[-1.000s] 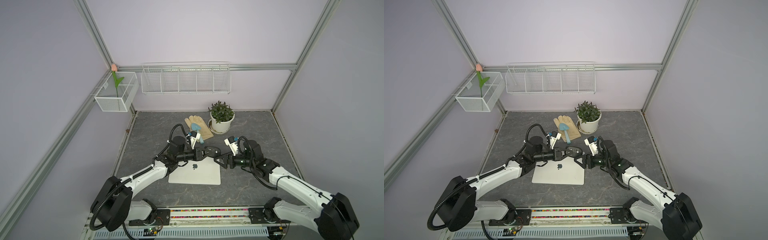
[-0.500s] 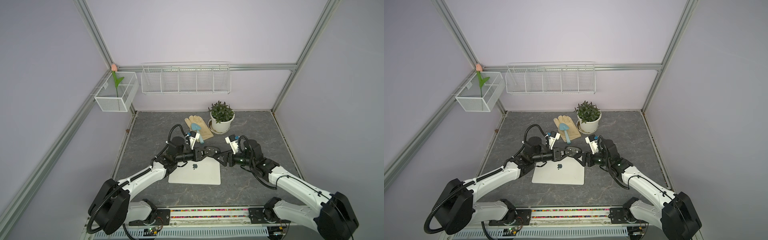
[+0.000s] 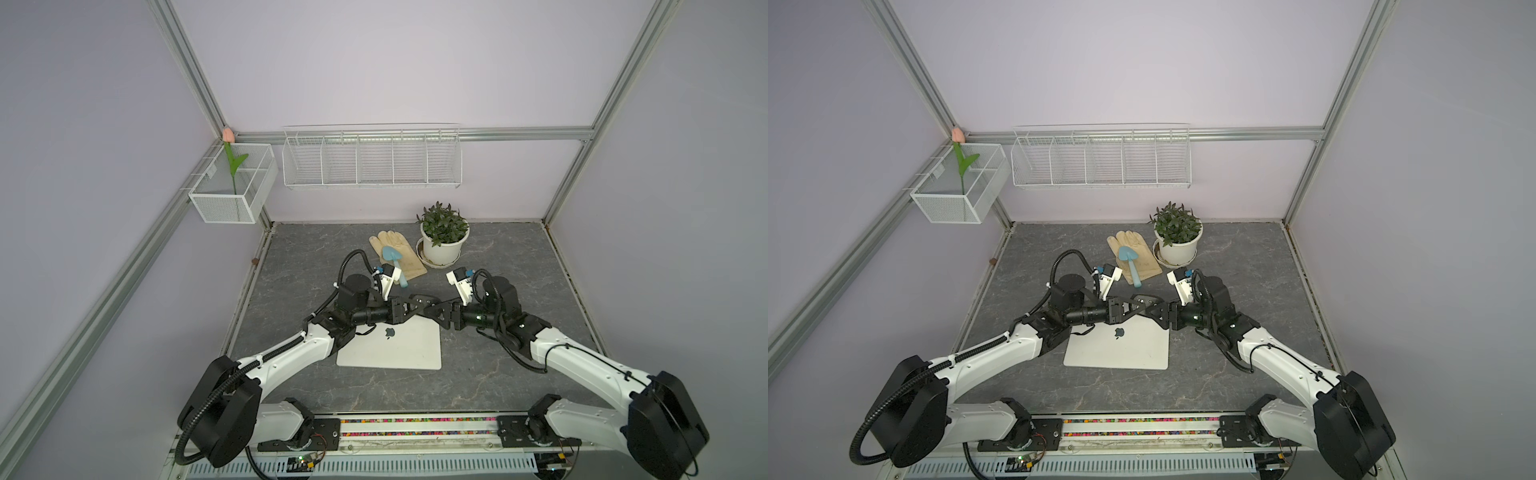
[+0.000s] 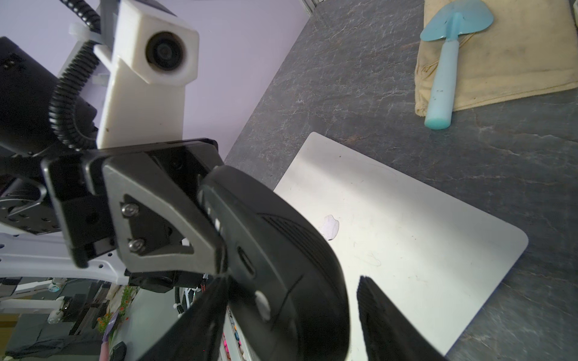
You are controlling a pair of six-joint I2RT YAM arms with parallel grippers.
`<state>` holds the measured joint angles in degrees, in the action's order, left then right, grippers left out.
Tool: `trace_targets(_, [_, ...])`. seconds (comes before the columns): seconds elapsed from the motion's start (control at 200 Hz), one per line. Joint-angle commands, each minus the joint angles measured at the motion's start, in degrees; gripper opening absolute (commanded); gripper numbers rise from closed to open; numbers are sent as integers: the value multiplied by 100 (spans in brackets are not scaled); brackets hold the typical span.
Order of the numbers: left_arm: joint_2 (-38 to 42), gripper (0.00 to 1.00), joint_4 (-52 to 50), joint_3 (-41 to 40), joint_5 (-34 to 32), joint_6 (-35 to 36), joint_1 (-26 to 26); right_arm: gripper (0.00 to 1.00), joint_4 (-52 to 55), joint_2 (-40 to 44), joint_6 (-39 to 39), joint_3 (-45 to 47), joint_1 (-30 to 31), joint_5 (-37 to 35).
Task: Insert the wireless mouse receiver into the laptop
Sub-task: Remove the lid from the mouse.
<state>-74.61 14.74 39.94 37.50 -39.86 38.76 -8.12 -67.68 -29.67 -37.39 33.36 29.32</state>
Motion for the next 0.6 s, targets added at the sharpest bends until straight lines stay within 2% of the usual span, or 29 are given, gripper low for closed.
trace_targets(0.0, [-54,0,204,56,91,48,59,61,-123,-39,-32,-102,-27,67])
trace_targets(0.205, [-91,0,191,75,74,50,61,47,41,42,48,-93,-32,23])
trace_targets(0.42, [-106,0,178,65,-5,48,61,50,87,112,84,-49,-60,-12])
trace_targets(0.505, [-101,0,170,49,-64,55,61,48,166,141,104,-41,-74,-81])
trace_targets(0.595, [-93,0,102,46,-132,108,61,42,256,244,128,7,-110,-154])
